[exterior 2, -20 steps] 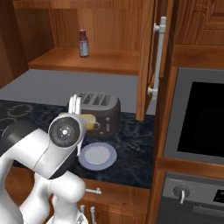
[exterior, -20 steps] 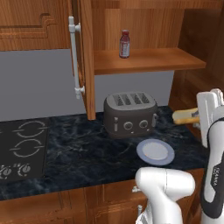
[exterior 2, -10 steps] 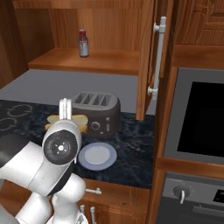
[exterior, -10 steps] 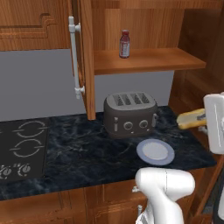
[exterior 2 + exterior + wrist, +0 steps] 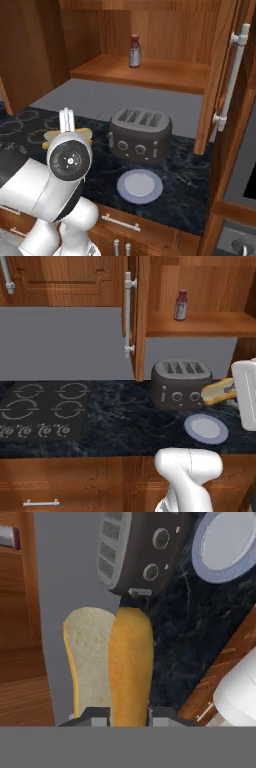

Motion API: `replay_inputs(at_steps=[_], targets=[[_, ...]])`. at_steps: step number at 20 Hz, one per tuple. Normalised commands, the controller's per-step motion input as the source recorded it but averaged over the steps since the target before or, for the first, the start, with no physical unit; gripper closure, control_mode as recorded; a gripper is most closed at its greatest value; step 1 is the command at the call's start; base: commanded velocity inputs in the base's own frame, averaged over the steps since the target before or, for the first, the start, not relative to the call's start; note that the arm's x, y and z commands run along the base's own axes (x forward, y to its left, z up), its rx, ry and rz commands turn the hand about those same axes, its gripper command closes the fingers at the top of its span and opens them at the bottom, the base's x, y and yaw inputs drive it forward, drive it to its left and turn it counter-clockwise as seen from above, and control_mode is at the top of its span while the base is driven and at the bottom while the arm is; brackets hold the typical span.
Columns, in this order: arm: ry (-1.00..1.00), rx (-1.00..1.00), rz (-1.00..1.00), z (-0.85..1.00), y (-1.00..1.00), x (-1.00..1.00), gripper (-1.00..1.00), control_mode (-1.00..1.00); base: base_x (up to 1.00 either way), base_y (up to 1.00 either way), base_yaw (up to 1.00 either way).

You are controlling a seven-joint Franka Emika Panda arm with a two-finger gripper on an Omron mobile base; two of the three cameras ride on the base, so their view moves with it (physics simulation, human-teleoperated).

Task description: Move the hot dog bun to the plate on the dining table and place the condiment next to that plate. Then navigate to the fridge and take the sausage and place it on the plate as well.

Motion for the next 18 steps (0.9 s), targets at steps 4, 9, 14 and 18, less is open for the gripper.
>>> replay_inputs(at_steps=[4, 9, 14, 18], targets=[[0.0, 0.0, 0.0, 0.0, 0.0, 0.0, 1.0, 1.0, -0.27, 0.47, 0.6], [0.0, 0.0, 0.0, 0.0, 0.0, 0.0, 1.0, 1.0, -0.15, 0.46, 0.66], [0.0, 0.0, 0.0, 0.0, 0.0, 0.0, 1.0, 1.0, -0.05, 0.51, 0.74], [0.0, 0.0, 0.0, 0.0, 0.0, 0.0, 1.0, 1.0, 0.0, 0.53, 0.79]])
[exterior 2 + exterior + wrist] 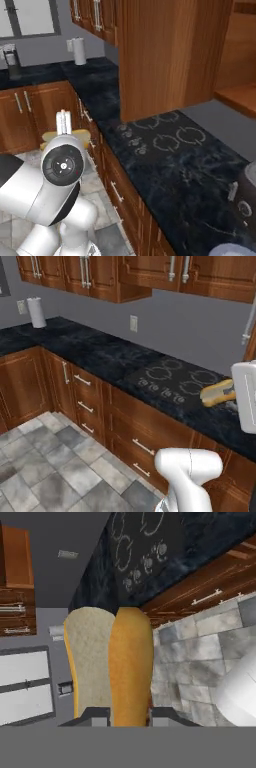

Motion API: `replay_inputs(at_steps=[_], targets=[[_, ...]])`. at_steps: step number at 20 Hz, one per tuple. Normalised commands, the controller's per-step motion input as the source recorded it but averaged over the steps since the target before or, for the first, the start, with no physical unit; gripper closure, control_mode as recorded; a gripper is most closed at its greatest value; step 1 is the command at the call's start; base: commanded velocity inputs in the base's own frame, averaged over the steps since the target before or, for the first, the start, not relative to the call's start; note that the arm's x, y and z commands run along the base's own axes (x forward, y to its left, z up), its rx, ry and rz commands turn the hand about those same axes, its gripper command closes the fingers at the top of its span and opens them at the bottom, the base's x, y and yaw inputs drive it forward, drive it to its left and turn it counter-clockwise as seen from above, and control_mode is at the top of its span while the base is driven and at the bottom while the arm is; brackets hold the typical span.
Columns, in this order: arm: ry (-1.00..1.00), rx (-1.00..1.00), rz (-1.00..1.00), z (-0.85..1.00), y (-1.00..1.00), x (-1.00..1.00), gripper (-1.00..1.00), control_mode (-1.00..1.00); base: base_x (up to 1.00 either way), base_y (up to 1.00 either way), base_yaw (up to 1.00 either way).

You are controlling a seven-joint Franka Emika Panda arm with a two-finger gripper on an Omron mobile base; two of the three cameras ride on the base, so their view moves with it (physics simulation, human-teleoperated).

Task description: Move the hot dog bun to the plate on the dining table and place the condiment next to that plate. Then navigate to the fridge and take the sausage and place it on the plate as well.

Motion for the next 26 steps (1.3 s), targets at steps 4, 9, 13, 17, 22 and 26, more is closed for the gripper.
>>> replay_inputs(at_steps=[4, 9, 13, 17, 22, 26], targets=[[0.0, 0.0, 0.0, 0.0, 0.0, 0.0, 1.0, 1.0, 0.0, 0.53, 0.8], [0.0, 0.0, 0.0, 0.0, 0.0, 0.0, 1.0, 1.0, 0.0, 0.51, 0.81], [0.0, 0.0, 0.0, 0.0, 0.0, 0.0, 1.0, 1.0, 0.0, 0.5, 0.81], [0.0, 0.0, 0.0, 0.0, 0.0, 0.0, 1.0, 1.0, 0.0, 0.49, 0.81], [0.0, 0.0, 0.0, 0.0, 0.0, 0.0, 1.0, 1.0, 0.0, 0.48, 0.8], [0.0, 0.0, 0.0, 0.0, 0.0, 0.0, 1.0, 1.0, 0.0, 0.46, 0.77]])
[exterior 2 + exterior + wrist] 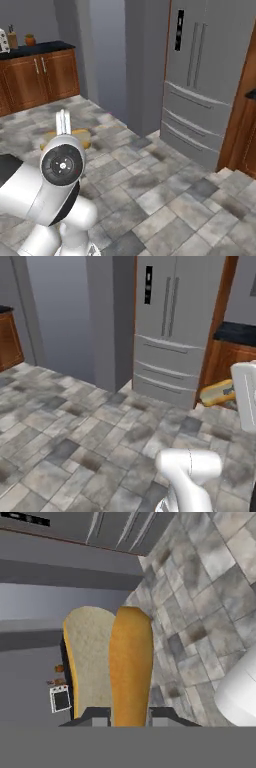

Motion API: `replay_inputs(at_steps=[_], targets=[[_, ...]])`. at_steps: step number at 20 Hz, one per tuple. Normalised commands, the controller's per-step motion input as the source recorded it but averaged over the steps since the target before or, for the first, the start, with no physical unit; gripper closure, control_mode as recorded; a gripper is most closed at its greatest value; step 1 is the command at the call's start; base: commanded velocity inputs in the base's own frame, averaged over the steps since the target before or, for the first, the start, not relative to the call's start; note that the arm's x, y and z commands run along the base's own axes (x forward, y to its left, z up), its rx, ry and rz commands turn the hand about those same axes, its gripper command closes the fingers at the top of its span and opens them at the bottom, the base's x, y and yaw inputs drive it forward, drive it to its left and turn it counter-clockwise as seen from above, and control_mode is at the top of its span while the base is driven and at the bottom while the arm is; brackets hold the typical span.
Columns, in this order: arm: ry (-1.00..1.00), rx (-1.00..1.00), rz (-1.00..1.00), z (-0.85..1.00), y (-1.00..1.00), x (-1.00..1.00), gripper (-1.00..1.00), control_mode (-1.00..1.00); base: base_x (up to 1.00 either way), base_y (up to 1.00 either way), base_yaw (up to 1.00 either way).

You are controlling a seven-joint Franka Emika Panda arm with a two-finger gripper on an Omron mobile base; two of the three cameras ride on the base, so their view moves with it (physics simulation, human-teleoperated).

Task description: Move the hot dog bun to the plate on the dining table and place the condiment next to that plate. Then navigate to the fridge and take the sausage and place it on the plate as well.

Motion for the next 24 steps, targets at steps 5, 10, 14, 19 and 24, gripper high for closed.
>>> replay_inputs(at_steps=[5, 10, 14, 19, 24], targets=[[0.0, 0.0, 0.0, 0.0, 0.0, 0.0, 1.0, 1.0, 0.04, 0.45, 0.74], [0.0, 0.0, 0.0, 0.0, 0.0, 0.0, 1.0, 1.0, 0.16, 0.38, 0.72], [0.0, 0.0, 0.0, 0.0, 0.0, 0.0, 1.0, 1.0, 0.59, 0.01, 0.65], [0.0, 0.0, 0.0, 0.0, 0.0, 0.0, 1.0, 1.0, 0.83, -0.27, 0.62], [0.0, 0.0, 0.0, 0.0, 0.0, 0.0, 1.0, 1.0, 0.81, -0.46, 0.57]])
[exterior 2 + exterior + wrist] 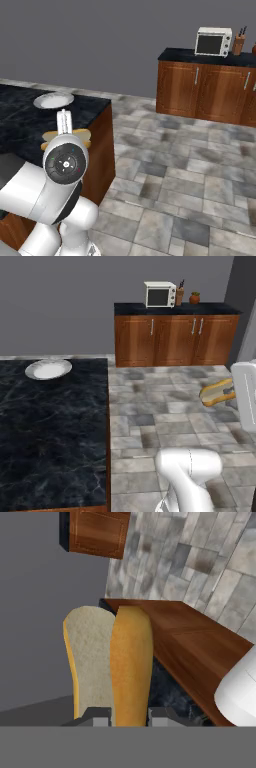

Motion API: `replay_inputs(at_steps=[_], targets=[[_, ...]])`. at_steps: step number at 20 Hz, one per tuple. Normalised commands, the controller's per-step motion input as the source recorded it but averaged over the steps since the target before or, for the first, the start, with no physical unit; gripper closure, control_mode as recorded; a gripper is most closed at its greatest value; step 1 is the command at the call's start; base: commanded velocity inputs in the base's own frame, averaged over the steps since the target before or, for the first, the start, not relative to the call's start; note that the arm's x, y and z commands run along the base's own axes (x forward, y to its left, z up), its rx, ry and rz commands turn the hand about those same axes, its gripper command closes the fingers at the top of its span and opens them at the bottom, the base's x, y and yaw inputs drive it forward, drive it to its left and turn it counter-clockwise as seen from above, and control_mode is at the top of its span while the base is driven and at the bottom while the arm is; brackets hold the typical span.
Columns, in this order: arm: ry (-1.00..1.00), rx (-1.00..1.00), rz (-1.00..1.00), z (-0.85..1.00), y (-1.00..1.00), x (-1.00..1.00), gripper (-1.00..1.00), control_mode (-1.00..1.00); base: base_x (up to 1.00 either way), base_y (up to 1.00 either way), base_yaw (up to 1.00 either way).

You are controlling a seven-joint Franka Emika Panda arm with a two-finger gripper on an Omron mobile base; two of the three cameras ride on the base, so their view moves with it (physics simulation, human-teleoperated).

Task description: Move the hot dog bun to the plate on the dining table and place the condiment next to that plate. Then navigate to the fridge and take the sausage and place it on the plate as well.

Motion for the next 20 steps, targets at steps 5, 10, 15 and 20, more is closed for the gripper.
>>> replay_inputs(at_steps=[5, 10, 15, 20], targets=[[0.0, 0.0, 0.0, 0.0, 0.0, 0.0, 1.0, 1.0, 0.52, -0.65, 0.51], [0.0, 0.0, 0.0, 0.0, 0.0, 0.0, 1.0, 1.0, 0.47, -0.61, 0.53], [0.0, 0.0, 0.0, 0.0, 0.0, 0.0, 1.0, 1.0, 0.48, -0.61, 0.54], [0.0, 0.0, 0.0, 0.0, 0.0, 0.0, 1.0, 1.0, 0.49, -0.6, 0.55]])
